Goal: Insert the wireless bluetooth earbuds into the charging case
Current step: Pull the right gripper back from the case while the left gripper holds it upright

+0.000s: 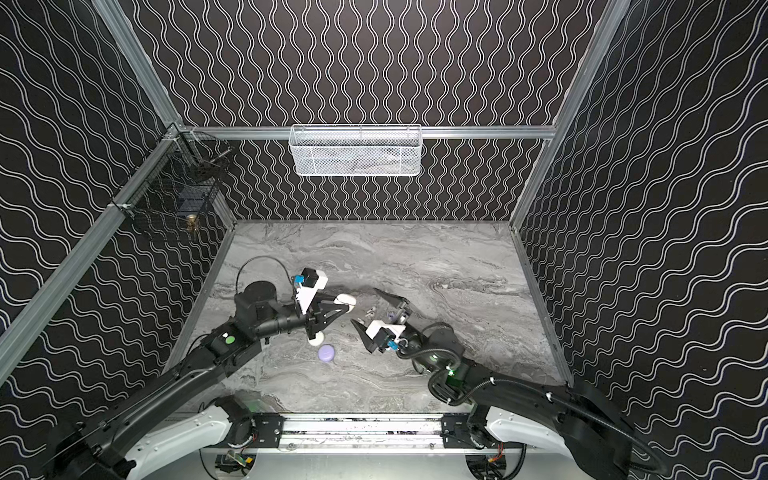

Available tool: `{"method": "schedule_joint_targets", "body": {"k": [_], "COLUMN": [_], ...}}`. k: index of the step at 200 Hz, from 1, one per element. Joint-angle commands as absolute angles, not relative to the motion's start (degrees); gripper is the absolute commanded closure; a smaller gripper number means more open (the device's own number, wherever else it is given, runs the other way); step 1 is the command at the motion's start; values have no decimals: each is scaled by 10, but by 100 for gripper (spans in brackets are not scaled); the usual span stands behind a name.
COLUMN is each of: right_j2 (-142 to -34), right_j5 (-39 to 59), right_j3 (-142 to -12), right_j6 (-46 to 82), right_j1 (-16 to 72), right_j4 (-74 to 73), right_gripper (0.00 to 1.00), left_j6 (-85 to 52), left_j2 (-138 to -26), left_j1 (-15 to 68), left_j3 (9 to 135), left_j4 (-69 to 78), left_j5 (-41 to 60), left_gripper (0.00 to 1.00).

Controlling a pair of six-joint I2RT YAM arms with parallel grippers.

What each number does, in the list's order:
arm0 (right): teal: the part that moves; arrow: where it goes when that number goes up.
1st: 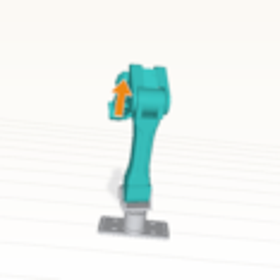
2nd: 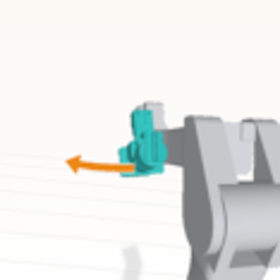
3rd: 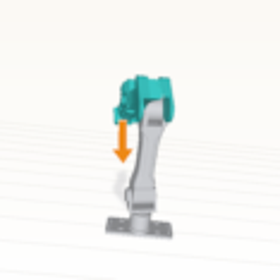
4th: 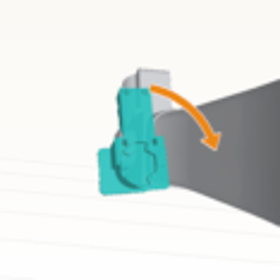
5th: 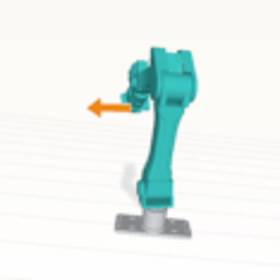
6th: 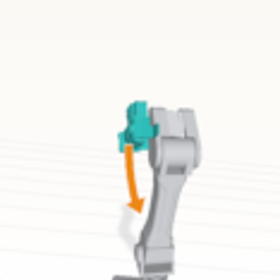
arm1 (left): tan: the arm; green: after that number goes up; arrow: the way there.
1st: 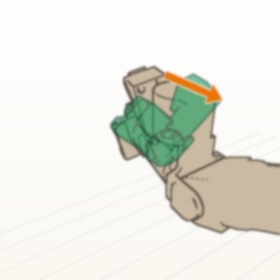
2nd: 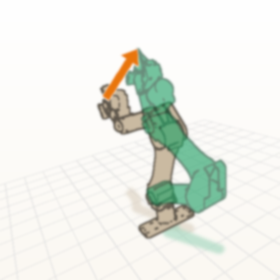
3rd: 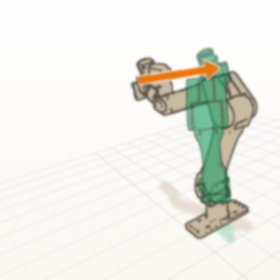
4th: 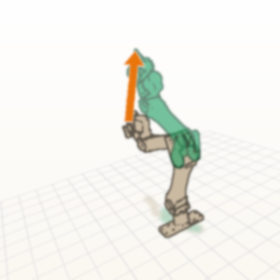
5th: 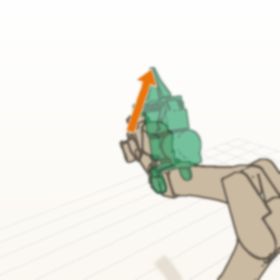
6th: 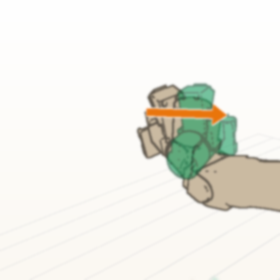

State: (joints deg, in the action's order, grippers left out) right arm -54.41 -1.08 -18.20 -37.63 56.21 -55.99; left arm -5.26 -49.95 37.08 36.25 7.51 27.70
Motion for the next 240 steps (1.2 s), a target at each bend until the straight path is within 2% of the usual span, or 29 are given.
{"method": "schedule_joint_targets", "body": {"k": [1,24,56,126,195,240], "right_j2": [-499,-455,-429,-486,-524,-559], "right_j5": [2,16,84,96,121,110], "right_j3": [-158,-130,-131,-139,-159,-178], "right_j6": [-314,-269,-260,-261,-229,-222], "right_j1": [562,562,563,562,562,563], "right_j4": [-559,-526,-487,-532,-564,-572], "right_gripper": [13,18,22,28,41,42], "left_j6": [44,124,158,152,151,150], "left_j2": [-461,-448,-434,-433,-459,-461], "left_j1": [370,371,371,371,370,370], "left_j3": [321,285,243,250,264,267], "left_j4": [166,180,213,204,201,197], "left_j5": [276,334,367,427,452,456], "left_gripper": [100,100,100,100,100,100]}}
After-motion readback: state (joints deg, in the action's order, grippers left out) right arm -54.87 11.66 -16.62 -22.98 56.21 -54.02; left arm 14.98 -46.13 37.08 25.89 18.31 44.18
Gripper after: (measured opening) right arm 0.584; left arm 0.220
